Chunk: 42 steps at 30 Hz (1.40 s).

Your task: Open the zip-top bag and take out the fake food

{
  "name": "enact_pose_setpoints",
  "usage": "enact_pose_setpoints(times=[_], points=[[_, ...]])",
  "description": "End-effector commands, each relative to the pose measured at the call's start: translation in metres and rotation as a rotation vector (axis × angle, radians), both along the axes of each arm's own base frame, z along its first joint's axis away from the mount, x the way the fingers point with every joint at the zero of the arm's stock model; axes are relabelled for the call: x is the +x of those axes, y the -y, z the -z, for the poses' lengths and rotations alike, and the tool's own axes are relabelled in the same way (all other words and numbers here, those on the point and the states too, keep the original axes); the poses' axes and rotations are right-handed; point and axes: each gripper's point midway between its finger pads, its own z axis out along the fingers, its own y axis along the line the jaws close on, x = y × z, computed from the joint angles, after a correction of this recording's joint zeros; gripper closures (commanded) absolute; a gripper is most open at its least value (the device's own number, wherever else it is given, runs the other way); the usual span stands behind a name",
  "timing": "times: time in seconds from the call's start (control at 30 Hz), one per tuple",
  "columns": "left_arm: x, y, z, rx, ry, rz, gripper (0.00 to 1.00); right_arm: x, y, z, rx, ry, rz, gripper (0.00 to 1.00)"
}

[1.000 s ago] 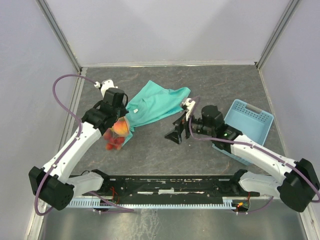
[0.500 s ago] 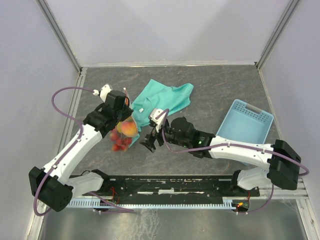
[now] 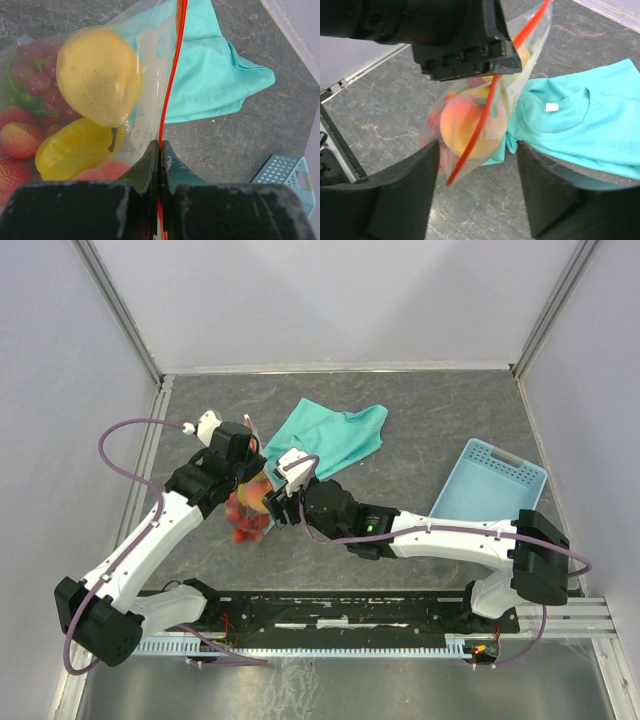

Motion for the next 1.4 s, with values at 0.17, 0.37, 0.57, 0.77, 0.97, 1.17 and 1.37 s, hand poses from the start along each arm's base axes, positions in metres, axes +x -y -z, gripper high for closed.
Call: enact_pose_setpoints(times=[0.17, 0.37, 0.57, 0.77, 0.97, 1.17, 1.37], points=[[0.003, 0.006, -0.038, -0.120, 0.112, -0.030, 0.97, 0.011, -0.005, -0.011, 0.025, -0.021, 0.071, 0.50], [0.000, 0.006, -0.039, -0.123, 0.126, -0.013, 0.97, 0.014, -0.005, 0.001, -0.005, -0.040, 0.098, 0.75], [-0.002, 0.014, -0.045, -0.131, 0.155, 0.057, 0.90, 0.022, 0.016, -0.015, 0.017, -0.006, 0.124, 0.98], [-0.012, 0.031, -0.074, -0.072, 0.323, 0.287, 0.41, 0.037, 0.059, -0.030, 0.025, 0.002, 0.138, 0.98], [-0.032, 0.021, -0.085, 0.110, 0.556, 0.434, 0.19, 0.047, 0.109, -0.018, -0.019, -0.001, 0.116, 0.98], [-0.043, -0.005, -0.069, 0.399, 0.689, 0.486, 0.11, 0.051, 0.140, -0.010, -0.122, 0.043, 0.109, 0.98], [-0.057, 0.017, -0.053, 0.402, 0.688, 0.669, 0.03, 0.058, 0.164, -0.005, -0.157, 0.053, 0.138, 0.98]])
